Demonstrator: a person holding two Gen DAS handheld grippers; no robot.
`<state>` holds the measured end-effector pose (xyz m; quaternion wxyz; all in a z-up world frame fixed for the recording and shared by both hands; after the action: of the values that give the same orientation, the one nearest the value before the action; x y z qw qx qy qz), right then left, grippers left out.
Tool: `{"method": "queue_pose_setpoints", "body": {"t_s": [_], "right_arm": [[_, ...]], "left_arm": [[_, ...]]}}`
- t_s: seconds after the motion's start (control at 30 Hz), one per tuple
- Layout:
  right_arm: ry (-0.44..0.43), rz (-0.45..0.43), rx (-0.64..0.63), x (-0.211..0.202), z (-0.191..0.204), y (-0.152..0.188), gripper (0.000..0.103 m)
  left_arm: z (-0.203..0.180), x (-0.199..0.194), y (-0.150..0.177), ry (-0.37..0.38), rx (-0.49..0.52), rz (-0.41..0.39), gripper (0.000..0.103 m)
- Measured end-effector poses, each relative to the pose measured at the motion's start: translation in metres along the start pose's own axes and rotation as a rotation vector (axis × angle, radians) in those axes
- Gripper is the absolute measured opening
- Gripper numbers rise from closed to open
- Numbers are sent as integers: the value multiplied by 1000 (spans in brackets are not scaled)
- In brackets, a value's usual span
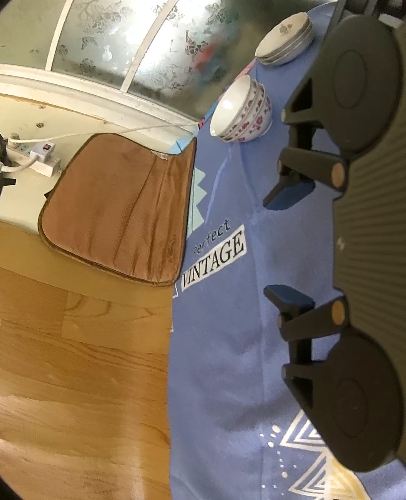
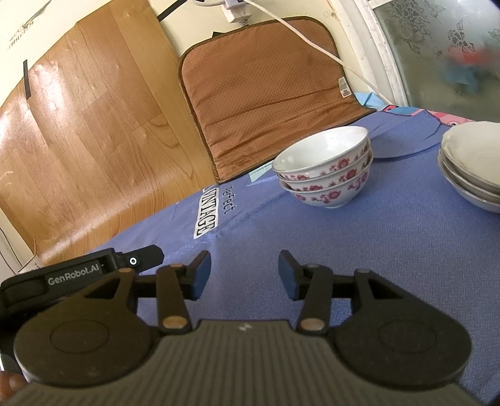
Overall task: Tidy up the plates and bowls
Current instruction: 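Move both open grippers toward the white floral plate stack, then close the left gripper on the plate stack rim while the right gripper grips the opposite rim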
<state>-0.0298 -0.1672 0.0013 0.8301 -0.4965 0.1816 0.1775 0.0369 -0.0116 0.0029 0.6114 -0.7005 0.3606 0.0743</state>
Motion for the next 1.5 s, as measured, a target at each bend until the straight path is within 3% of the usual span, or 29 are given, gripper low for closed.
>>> {"method": "queue_pose_setpoints", "body": {"t_s": [0.13,0.33,0.57,0.73,0.9,1.03,1.17,1.33,1.4,1.5], "right_arm": [[18,1,-10,-1,1,0,51],[56,-3,-4,-15,-3,3,51],[86,-34,-19,-39,-14,1,51],[94,-58,-11,-50,-20,-2,52],[88,-82,-8,-54,-26,-16,52],[75,-101,27,-57,-46,-51,52],[67,-44,-39,-51,-60,-97,52],[34,141,-76,-16,-75,-141,50],[13,218,-64,0,-82,-150,44],[-5,325,-37,24,-92,-153,43]], "left_arm": [[0,-1,0,-19,4,1,62],[-6,-4,0,-54,40,-2,83],[-29,-13,6,-108,111,41,90],[-42,-17,10,-96,127,64,91],[-49,-14,-6,-26,109,91,92],[-55,-4,-38,135,34,139,91],[-72,20,-66,242,-23,197,85],[-88,66,-75,259,-101,286,82],[-88,83,-74,273,-143,328,76],[-90,100,-70,274,-149,362,73]]}}
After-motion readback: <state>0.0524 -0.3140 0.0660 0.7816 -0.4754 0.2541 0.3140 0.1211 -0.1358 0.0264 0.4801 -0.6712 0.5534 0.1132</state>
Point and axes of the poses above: each gripper's, at about its wrist camera, not at the fingertips, and x roughly the way its jaws point, z to its left, y to its underside, the point moved 2 cm from there along x, roughly the way its jaws point, and after that the axes turned 3 degrees about z, right-handed, at the moved point
